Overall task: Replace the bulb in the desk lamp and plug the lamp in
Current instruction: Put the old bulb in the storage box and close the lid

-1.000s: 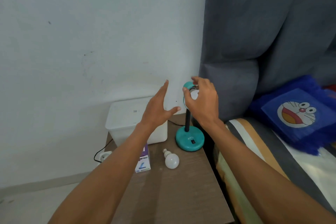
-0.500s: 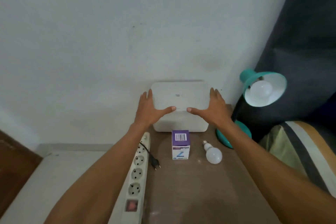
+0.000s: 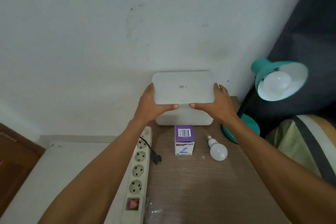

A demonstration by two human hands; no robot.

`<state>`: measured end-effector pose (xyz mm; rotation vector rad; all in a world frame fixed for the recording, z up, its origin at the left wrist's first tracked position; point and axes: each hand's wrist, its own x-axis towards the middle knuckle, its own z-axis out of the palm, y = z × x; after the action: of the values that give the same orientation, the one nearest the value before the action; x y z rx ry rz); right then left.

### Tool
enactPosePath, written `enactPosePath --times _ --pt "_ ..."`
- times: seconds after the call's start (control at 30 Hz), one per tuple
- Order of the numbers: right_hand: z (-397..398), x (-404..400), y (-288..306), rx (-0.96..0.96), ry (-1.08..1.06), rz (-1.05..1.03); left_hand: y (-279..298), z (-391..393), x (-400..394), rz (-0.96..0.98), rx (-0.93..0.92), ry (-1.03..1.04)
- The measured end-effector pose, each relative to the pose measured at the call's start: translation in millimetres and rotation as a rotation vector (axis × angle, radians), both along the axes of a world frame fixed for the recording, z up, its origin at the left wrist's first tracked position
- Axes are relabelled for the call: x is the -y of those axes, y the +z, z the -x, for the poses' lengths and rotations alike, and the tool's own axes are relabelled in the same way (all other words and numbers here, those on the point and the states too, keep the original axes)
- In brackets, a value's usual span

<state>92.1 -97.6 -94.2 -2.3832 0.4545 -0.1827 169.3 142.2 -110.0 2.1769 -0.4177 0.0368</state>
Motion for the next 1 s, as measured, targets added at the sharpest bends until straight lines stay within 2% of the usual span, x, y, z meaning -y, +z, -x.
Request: enactPosePath --times 0.47,0.77,1.0 --pt "40 -6 39 0.106 -0.019 0.027 35 27 -5 0.061 0.128 -0.03" --pt "137 -30 49 0.161 -0.009 0.06 47 131 -32 0.071 0.175 -0.017" --pt "241 -49 16 0.205 0.032 0.01 13 233 -52 0.061 0.115 0.008"
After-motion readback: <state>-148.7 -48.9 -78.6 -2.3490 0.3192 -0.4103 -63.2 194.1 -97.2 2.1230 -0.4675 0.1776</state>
